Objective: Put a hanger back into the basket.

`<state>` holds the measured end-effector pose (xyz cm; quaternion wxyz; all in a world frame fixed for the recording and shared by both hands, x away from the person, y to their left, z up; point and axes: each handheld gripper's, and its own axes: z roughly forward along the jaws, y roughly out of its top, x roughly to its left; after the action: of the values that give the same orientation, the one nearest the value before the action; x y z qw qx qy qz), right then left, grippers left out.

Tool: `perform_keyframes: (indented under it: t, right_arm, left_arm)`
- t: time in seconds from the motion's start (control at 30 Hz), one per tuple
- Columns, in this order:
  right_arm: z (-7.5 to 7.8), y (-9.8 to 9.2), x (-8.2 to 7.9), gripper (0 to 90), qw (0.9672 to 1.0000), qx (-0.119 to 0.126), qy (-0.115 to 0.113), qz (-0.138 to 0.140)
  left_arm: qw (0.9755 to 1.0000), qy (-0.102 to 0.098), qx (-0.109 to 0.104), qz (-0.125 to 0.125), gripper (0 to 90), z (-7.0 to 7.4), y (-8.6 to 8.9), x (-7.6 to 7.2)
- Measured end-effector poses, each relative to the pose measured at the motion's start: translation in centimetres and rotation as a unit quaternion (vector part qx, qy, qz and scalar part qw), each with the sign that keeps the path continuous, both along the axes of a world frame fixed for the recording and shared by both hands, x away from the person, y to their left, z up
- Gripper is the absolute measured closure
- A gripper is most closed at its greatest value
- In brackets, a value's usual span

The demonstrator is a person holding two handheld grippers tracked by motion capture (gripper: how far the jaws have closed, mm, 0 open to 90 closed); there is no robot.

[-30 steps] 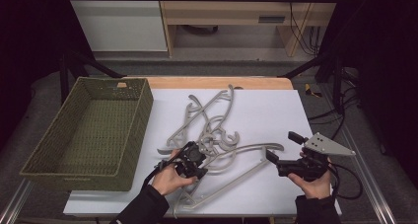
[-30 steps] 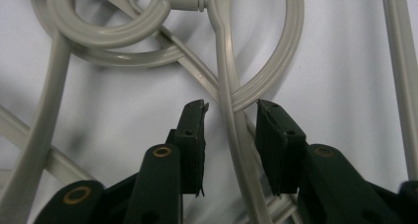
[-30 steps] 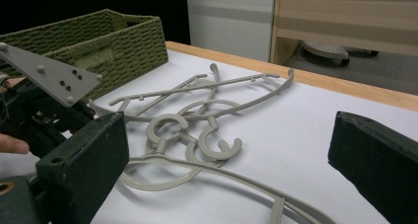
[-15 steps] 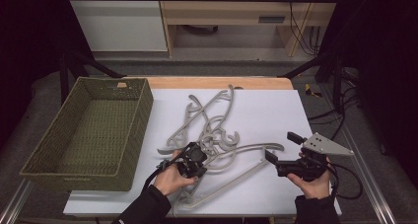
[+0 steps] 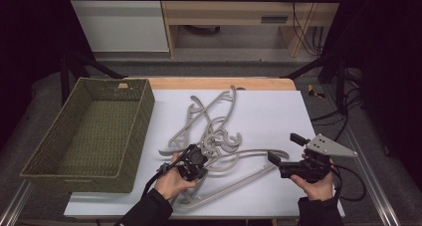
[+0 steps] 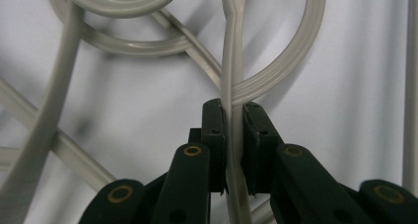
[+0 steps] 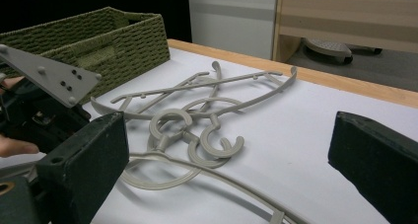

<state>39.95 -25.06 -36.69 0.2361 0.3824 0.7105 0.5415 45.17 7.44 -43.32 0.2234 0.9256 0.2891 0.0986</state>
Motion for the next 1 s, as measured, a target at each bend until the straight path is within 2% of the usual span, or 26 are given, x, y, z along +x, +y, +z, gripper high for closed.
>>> perform_keyframes:
  t: [0.07, 0.1, 0.13, 0.17, 0.23, 0.33, 0.4, 0.43, 0.47, 0.57, 0.6, 0.67, 0.77, 0.83, 0.87, 0.9, 0.93, 1.0]
  right_arm:
    - [0.0, 0.0, 0.0, 2.3, 1.0000, 0.000, 0.000, 0.000]
    - [0.0, 0.0, 0.0, 2.3, 1.0000, 0.002, -0.001, 0.001]
    - [0.0, -0.1, 0.0, 2.3, 1.0000, 0.002, -0.001, 0.001]
    - [0.0, -0.1, 0.0, 2.3, 1.0000, 0.001, -0.001, 0.002]
    - [0.0, -0.1, 0.0, 2.3, 1.0000, 0.001, -0.001, 0.001]
    - [0.2, -0.3, -0.2, 2.3, 1.0000, 0.002, -0.004, -0.001]
    - [0.3, -0.4, -0.2, 2.3, 1.0000, 0.004, -0.004, -0.002]
    - [0.3, -0.5, -0.3, 2.2, 1.0000, 0.004, -0.005, -0.003]
    - [0.4, -0.6, -0.3, 2.3, 1.0000, 0.005, -0.006, -0.003]
    - [0.5, -0.8, -0.4, 2.3, 0.9999, 0.006, -0.009, -0.006]
    - [0.6, -0.9, -0.5, 2.3, 0.9999, 0.008, -0.009, -0.006]
    - [0.7, -1.0, -0.5, 2.3, 0.9999, 0.009, -0.011, -0.008]
    - [0.7, -1.1, -0.5, 2.3, 0.9998, 0.012, -0.012, -0.009]
    - [0.7, -1.2, -0.5, 2.3, 0.9998, 0.011, -0.013, -0.010]
    - [0.7, -1.2, -0.5, 2.3, 0.9998, 0.011, -0.013, -0.010]
    - [0.7, -1.2, -0.5, 2.2, 0.9998, 0.011, -0.012, -0.010]
    - [0.7, -1.2, -0.5, 2.2, 0.9998, 0.011, -0.012, -0.010]
    - [0.6, -1.2, -0.5, 2.3, 0.9999, 0.008, -0.011, -0.011]
  left_arm:
    - [1.0000, 0.000, 0.003, -0.005, 81.6, 0.3, 0.2, 0.0]
    - [0.9999, -0.002, -0.013, 0.001, 81.7, 0.6, 0.3, -0.2]
    - [0.9999, -0.002, -0.013, 0.001, 81.7, 0.6, 0.3, -0.2]
    - [0.9997, -0.012, -0.021, 0.005, 81.7, 1.2, 0.6, -0.4]
    - [0.9997, -0.017, -0.018, 0.004, 81.7, 1.5, 0.8, -0.4]
    - [0.9987, -0.038, -0.028, 0.019, 81.7, 2.4, 1.2, -0.7]
    - [0.9978, -0.052, -0.030, 0.028, 81.7, 3.7, 2.0, -0.7]
    - [0.9978, -0.052, -0.030, 0.028, 81.7, 3.7, 2.0, -0.7]
    - [0.9968, -0.062, -0.033, 0.037, 81.7, 4.6, 2.6, -0.7]
    - [0.9953, -0.075, -0.038, 0.048, 81.7, 5.9, 3.6, -0.7]
    - [0.9953, -0.075, -0.038, 0.048, 81.7, 5.9, 3.6, -0.7]
    - [0.9939, -0.084, -0.045, 0.056, 81.7, 7.1, 4.8, -0.7]
    - [0.9928, -0.089, -0.052, 0.060, 81.7, 7.9, 5.6, -0.7]
    - [0.9913, -0.098, -0.057, 0.066, 81.7, 9.1, 6.6, -0.8]
    - [0.9913, -0.098, -0.057, 0.066, 81.7, 9.1, 6.6, -0.8]
    - [0.9912, -0.102, -0.054, 0.064, 81.7, 10.0, 7.4, -0.8]
    - [0.9912, -0.102, -0.054, 0.064, 81.7, 10.0, 7.4, -0.8]
    - [0.9897, -0.110, -0.062, 0.068, 81.7, 11.3, 8.4, -0.8]
